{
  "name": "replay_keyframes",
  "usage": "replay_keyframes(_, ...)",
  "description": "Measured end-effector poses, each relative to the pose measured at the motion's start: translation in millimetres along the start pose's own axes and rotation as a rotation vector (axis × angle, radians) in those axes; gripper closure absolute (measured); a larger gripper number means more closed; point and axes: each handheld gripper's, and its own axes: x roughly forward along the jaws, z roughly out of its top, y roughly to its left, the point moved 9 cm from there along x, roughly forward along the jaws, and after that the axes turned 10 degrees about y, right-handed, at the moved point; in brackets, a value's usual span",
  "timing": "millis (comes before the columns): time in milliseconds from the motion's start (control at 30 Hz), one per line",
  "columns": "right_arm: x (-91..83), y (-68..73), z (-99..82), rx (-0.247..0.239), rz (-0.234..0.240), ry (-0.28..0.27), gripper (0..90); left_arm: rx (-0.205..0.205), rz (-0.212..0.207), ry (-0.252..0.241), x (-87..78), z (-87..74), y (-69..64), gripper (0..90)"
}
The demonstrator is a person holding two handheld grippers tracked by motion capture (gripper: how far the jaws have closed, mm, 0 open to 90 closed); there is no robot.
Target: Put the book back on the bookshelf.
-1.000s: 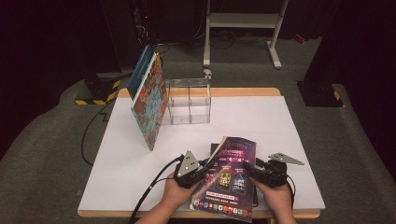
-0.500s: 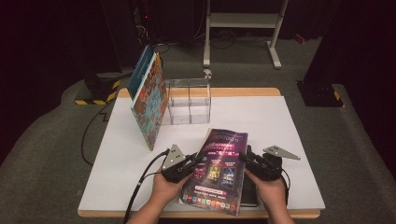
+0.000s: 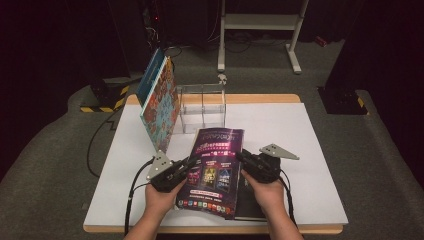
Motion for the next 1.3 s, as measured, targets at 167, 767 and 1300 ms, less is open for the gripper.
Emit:
replay_keyframes(167,10.6,16.7,15.5,-0.029,0.014,-0.023,76.7,-0.006,0.015,-0.038,-11.3,11.2,10.4,83.7)
replay_keyframes(767,44.8,36.7,53.5,-0.094,0.008,-0.071,82.4,-0.024,0.077,-0.091,-8.0,36.0,50.3,83.4)
replay_keyframes(1300,49.1,39.5,78.7,-0.136,-0.003,-0.158,83.3,0.003,0.094,-0.132,5.1,50.2,62.6,83.0)
